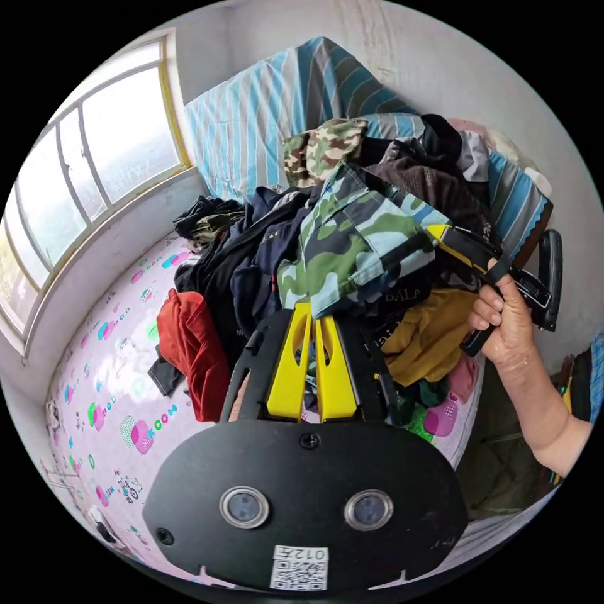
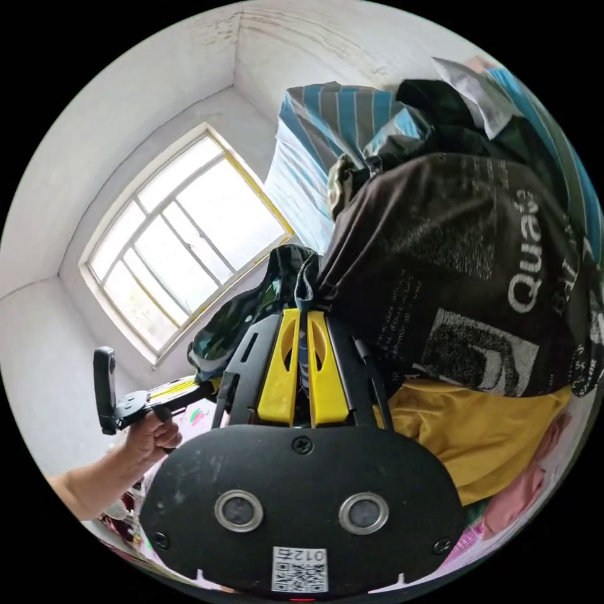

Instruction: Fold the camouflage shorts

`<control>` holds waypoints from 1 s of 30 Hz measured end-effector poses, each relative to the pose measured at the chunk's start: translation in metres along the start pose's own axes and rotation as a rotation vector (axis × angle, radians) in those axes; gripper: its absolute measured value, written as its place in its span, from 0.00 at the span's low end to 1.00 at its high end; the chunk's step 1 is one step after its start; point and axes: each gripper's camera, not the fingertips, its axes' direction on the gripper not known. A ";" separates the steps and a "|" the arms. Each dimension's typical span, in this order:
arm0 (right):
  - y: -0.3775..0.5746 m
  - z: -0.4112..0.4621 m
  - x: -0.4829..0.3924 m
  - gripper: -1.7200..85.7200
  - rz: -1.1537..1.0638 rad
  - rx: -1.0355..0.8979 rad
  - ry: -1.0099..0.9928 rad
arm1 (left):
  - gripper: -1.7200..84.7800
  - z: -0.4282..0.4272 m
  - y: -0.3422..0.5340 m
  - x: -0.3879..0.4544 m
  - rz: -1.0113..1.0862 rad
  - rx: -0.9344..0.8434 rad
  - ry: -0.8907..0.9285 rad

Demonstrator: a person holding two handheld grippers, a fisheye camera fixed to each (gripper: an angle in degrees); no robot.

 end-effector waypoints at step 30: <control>0.329 -0.019 0.209 0.09 0.321 -0.372 -0.638 | 0.02 -0.492 0.151 0.000 -0.189 0.305 0.390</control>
